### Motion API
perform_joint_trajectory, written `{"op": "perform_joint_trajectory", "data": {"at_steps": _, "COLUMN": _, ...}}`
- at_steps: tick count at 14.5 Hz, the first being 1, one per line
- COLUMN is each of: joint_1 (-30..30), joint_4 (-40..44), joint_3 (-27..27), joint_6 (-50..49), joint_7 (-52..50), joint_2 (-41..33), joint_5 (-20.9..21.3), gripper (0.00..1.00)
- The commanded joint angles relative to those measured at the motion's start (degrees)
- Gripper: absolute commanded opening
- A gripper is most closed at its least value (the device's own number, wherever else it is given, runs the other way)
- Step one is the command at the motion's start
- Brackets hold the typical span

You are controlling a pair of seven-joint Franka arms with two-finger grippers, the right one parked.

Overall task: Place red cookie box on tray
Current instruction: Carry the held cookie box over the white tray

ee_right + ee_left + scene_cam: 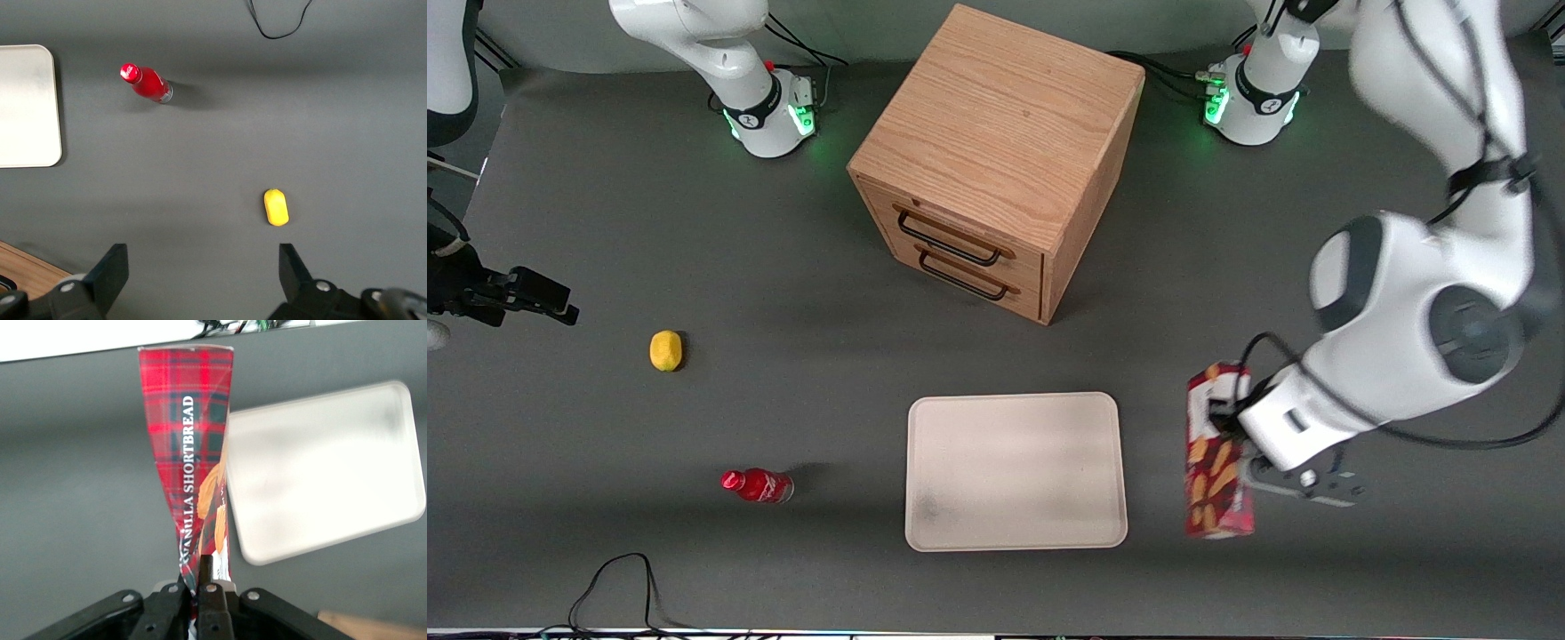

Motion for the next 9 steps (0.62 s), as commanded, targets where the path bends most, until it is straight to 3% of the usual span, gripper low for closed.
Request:
{"op": "perform_joint_trajectory", "data": {"at_steps": 1, "joint_1": -3.3, "joint_4": 8.6, "joint_3": 0.9, "joint_6": 4.1, "joint_7": -10.1, "joint_2": 8.4, "joint_5": -0.5, "gripper": 0.0}}
{"op": "perform_joint_trajectory", "data": {"at_steps": 9, "joint_1": -5.4, "joint_4": 8.6, "joint_3": -1.6, "joint_6": 7.1, "joint_7": -20.0, "joint_2": 15.3, "joint_5": -0.5, "gripper": 0.0}}
